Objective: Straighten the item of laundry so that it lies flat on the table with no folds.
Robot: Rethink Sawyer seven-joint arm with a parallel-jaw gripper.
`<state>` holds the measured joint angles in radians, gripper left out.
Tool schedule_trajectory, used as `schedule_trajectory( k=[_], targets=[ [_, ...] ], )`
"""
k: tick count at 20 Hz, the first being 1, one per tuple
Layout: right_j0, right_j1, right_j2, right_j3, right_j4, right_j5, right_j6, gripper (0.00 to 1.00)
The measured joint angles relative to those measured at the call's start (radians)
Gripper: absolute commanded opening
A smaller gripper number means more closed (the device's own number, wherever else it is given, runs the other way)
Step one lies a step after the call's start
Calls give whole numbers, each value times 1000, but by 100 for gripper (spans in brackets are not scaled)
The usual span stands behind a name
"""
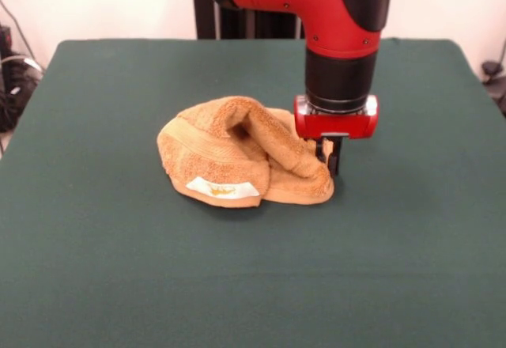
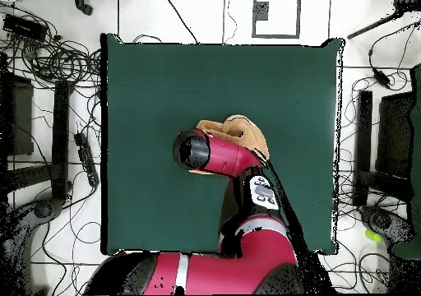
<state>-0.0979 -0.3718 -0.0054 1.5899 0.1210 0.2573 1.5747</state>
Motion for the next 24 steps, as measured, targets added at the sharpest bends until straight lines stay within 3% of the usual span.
schedule_trajectory(
  k=[16,24],
  targets=[
    [-1,0,0,0,2,-2,0,0],
    [48,0,-11,0,83,10,6,0]
  ],
)
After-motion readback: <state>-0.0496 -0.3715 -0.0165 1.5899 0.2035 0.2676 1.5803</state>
